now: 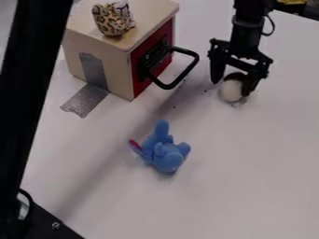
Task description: Pick the white toy and put it on bottom left side of the table
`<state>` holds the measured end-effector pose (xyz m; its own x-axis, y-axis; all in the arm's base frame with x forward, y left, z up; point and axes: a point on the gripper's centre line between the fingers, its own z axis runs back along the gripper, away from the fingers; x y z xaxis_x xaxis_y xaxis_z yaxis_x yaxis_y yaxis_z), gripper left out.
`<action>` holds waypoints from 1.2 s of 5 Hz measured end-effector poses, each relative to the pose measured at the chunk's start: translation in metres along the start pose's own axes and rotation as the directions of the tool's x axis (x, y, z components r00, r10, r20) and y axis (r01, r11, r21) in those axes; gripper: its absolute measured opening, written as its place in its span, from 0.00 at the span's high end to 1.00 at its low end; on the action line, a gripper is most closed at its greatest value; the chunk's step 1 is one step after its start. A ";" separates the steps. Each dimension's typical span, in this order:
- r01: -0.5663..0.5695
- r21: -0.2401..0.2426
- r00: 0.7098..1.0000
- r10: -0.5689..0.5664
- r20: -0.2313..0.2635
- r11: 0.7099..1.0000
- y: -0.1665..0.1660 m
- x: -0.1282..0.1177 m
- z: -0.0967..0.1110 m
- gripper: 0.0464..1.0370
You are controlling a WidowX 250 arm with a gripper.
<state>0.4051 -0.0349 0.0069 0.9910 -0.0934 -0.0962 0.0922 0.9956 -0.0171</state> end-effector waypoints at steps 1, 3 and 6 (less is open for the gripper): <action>-0.009 -0.010 1.000 0.008 -0.009 1.000 -0.002 -0.001 -0.004 0.09; -0.008 0.024 0.999 0.007 0.033 1.000 0.010 -0.003 0.015 0.48; -0.124 -0.013 0.973 0.124 0.193 0.992 0.109 -0.048 0.169 0.49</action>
<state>0.3842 0.0793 0.1777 0.9947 0.0339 0.0968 -0.0324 0.9993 -0.0177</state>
